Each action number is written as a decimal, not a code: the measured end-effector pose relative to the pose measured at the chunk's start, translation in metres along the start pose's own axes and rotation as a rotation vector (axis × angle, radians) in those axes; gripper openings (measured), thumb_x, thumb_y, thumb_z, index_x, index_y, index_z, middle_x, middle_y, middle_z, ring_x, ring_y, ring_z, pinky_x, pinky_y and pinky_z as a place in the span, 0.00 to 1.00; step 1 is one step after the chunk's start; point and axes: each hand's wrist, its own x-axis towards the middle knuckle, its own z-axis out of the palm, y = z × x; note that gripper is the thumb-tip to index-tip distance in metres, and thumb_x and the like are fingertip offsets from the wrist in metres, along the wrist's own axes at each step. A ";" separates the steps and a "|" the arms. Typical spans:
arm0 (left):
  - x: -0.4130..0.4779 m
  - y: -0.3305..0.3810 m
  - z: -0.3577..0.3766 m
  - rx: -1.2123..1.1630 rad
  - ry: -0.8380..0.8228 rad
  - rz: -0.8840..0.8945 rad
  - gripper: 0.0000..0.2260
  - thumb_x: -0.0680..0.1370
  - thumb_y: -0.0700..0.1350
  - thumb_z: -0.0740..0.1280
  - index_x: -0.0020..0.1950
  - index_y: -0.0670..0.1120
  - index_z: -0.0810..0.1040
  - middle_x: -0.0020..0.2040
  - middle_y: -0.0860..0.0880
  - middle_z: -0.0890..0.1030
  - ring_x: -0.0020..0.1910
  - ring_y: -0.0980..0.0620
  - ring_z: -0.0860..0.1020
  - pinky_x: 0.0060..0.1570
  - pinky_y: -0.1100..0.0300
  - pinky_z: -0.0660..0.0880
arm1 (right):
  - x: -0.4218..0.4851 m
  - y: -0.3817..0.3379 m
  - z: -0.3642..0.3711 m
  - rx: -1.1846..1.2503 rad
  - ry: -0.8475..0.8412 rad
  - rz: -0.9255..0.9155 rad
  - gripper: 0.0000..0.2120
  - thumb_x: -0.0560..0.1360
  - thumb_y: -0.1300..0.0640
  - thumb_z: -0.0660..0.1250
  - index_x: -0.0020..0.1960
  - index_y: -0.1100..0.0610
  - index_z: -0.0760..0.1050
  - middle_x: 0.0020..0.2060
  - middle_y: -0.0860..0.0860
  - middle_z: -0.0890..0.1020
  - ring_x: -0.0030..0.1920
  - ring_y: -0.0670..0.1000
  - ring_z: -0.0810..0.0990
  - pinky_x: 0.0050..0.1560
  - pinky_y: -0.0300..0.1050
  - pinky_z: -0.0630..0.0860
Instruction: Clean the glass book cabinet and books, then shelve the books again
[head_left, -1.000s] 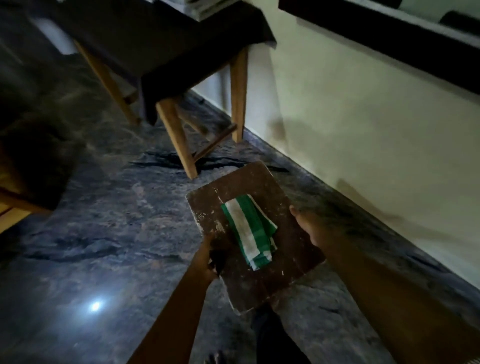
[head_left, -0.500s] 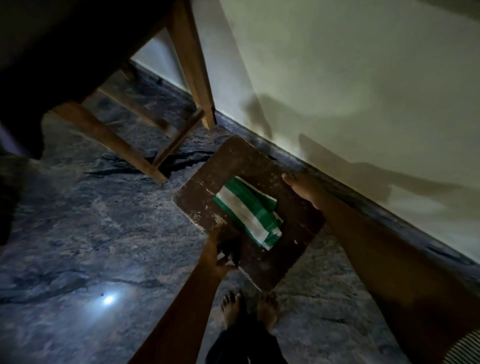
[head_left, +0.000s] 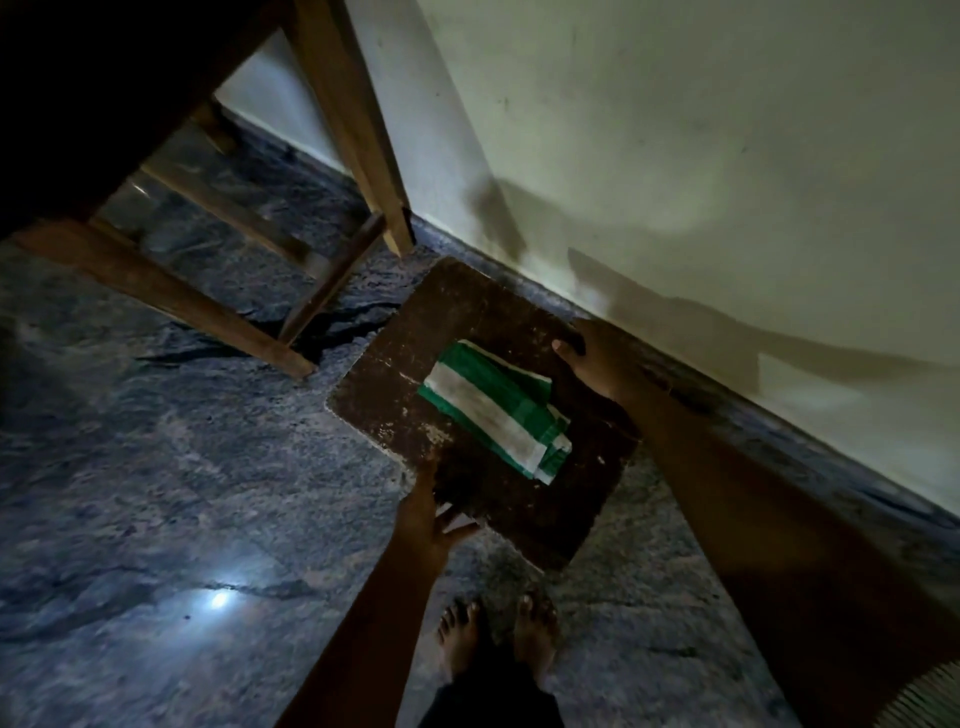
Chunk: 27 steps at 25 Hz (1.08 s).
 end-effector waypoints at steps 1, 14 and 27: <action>0.002 0.004 -0.003 -0.022 0.007 -0.004 0.18 0.80 0.52 0.60 0.64 0.41 0.72 0.52 0.42 0.77 0.40 0.45 0.74 0.45 0.45 0.75 | -0.016 0.001 0.006 0.058 0.118 -0.031 0.22 0.79 0.50 0.61 0.68 0.61 0.66 0.67 0.61 0.70 0.67 0.60 0.68 0.67 0.56 0.65; 0.017 0.002 -0.006 -0.096 -0.026 0.139 0.10 0.81 0.43 0.59 0.56 0.39 0.73 0.55 0.39 0.77 0.47 0.40 0.78 0.50 0.43 0.74 | -0.116 0.023 0.086 1.071 0.407 0.662 0.26 0.73 0.51 0.69 0.66 0.62 0.70 0.65 0.60 0.73 0.63 0.59 0.72 0.63 0.53 0.70; -0.113 0.016 -0.031 0.317 -0.031 0.094 0.17 0.80 0.49 0.60 0.68 0.45 0.69 0.62 0.45 0.74 0.56 0.47 0.73 0.54 0.53 0.68 | -0.228 0.005 0.030 0.661 0.081 0.653 0.19 0.79 0.59 0.58 0.67 0.66 0.67 0.67 0.62 0.70 0.62 0.58 0.72 0.65 0.47 0.66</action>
